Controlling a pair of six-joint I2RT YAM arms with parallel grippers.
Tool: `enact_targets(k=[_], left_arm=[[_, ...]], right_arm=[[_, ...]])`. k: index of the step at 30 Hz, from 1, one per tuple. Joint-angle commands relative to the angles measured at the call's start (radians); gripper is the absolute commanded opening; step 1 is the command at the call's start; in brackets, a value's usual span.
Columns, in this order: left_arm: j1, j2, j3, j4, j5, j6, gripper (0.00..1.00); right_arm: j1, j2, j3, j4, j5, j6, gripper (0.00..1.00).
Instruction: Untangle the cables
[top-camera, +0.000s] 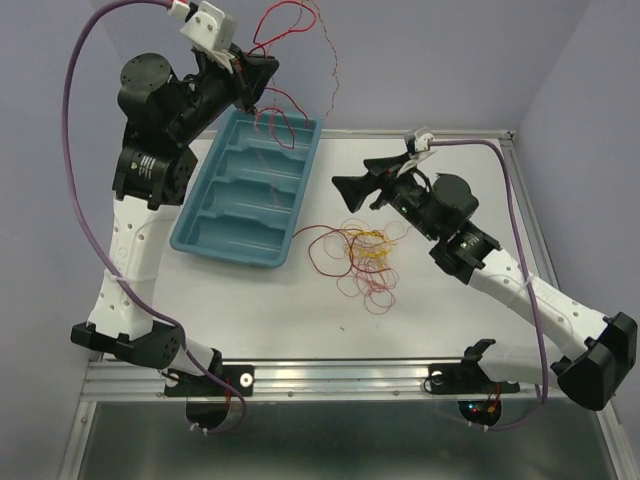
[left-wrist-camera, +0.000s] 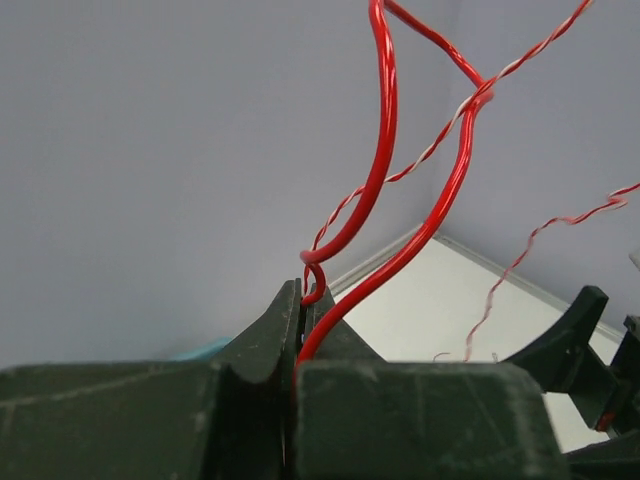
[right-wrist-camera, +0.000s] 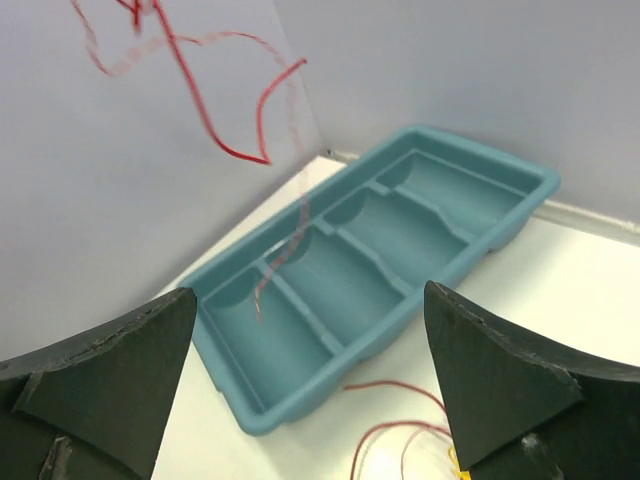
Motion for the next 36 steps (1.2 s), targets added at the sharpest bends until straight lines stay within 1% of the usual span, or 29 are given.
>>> enact_targets(k=[1,2,5,7,8,11,12,13,15,16,19,22,27,32,33,36], left_arm=[[0.014,-0.021,0.095,-0.078,-0.102,0.063,0.00],[0.017,-0.027,0.102,-0.070,-0.135,0.076,0.00],[0.016,-0.030,0.164,-0.085,-0.158,0.101,0.00],[0.016,-0.029,0.204,-0.088,-0.194,0.121,0.00],[0.016,-0.032,0.206,-0.087,-0.221,0.129,0.00],[0.017,-0.064,0.162,-0.064,-0.261,0.164,0.00],[0.017,-0.075,0.137,-0.052,-0.269,0.169,0.00],[0.017,-0.104,0.078,-0.039,-0.274,0.182,0.00],[0.017,-0.130,0.009,0.008,-0.292,0.189,0.00],[0.019,-0.156,-0.059,0.023,-0.293,0.195,0.00],[0.017,-0.179,-0.152,0.063,-0.303,0.195,0.00],[0.019,-0.179,-0.206,0.068,-0.318,0.190,0.00],[0.019,-0.203,-0.311,0.082,-0.404,0.141,0.00],[0.020,-0.288,-0.521,0.163,-0.439,0.127,0.00],[0.020,-0.300,-0.551,0.174,-0.471,0.129,0.00],[0.020,-0.352,-0.660,0.212,-0.507,0.129,0.00]], right_arm=[[0.007,-0.050,-0.100,0.115,0.027,0.003,1.00],[0.009,-0.056,-0.135,0.116,0.039,0.009,1.00],[0.007,-0.033,-0.175,0.130,0.047,0.012,1.00],[0.007,0.016,-0.200,0.141,0.037,0.009,1.00],[0.009,0.049,-0.206,0.150,0.031,0.012,1.00],[0.007,0.079,-0.229,0.164,0.004,0.060,1.00],[0.009,0.082,-0.241,0.173,0.004,0.074,1.00],[0.007,0.079,-0.263,0.181,0.004,0.081,1.00],[0.007,0.065,-0.286,0.188,-0.030,0.094,1.00],[0.007,0.044,-0.309,0.188,-0.029,0.095,1.00],[0.009,0.005,-0.339,0.188,-0.012,0.094,1.00],[0.007,-0.039,-0.372,0.188,-0.015,0.107,1.00],[0.007,-0.114,-0.441,0.188,-0.010,0.134,1.00],[0.007,-0.168,-0.474,0.188,-0.010,0.149,1.00],[0.007,-0.177,-0.479,0.188,-0.016,0.155,1.00],[0.007,-0.205,-0.487,0.188,-0.032,0.160,1.00]])
